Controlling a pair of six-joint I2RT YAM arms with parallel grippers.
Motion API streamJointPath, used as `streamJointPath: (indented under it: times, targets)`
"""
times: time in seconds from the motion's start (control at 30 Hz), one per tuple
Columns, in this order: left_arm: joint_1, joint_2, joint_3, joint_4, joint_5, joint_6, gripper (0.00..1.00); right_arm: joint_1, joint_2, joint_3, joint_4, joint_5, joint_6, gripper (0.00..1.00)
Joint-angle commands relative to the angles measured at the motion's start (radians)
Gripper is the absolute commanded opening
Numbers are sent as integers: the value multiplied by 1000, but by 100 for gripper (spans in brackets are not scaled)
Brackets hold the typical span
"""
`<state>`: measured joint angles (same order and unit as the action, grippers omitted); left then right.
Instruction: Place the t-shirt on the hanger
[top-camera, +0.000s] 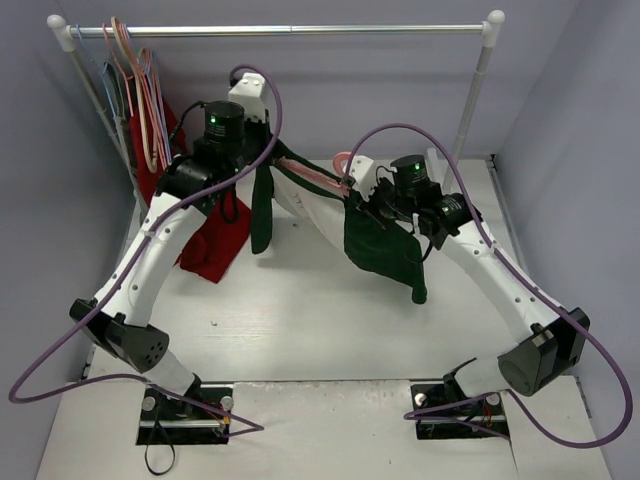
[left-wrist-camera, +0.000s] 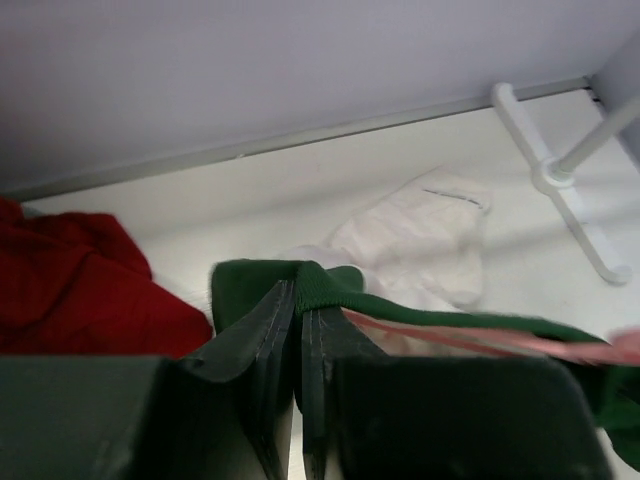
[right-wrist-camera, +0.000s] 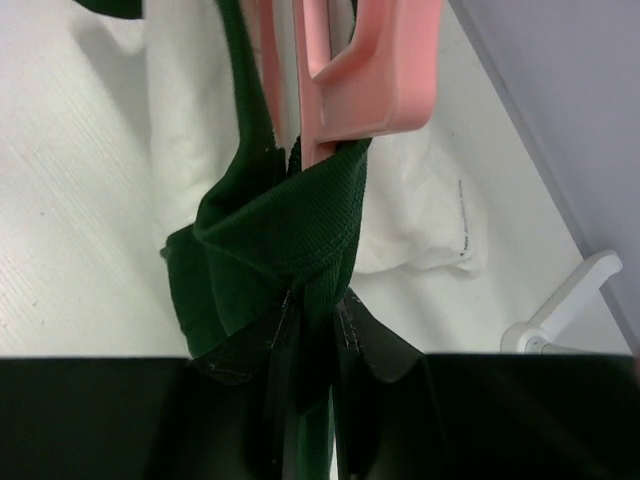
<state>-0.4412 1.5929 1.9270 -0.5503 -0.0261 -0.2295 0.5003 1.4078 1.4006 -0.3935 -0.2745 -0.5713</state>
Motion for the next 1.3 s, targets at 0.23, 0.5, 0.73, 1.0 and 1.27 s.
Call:
streamJointPath:
  times: [0.23, 0.5, 0.73, 1.0, 1.27]
  targets:
    - [-103, -47, 41, -3, -224, 71, 1, -28, -112, 81, 200, -55, -4, 0]
    - [-103, 30, 156, -11, -285, 137, 1, -13, -193, 40, 191, -189, 25, 0]
    - [-129, 44, 178, 23, -201, 136, 1, -9, -194, -3, 203, -192, 31, 0]
    - [-203, -37, 31, 73, -84, 76, 1, -46, -178, -35, 312, -175, 39, 0]
    - [-220, -77, -45, 44, -37, 53, 2, -72, -175, -29, 360, -221, 57, 0]
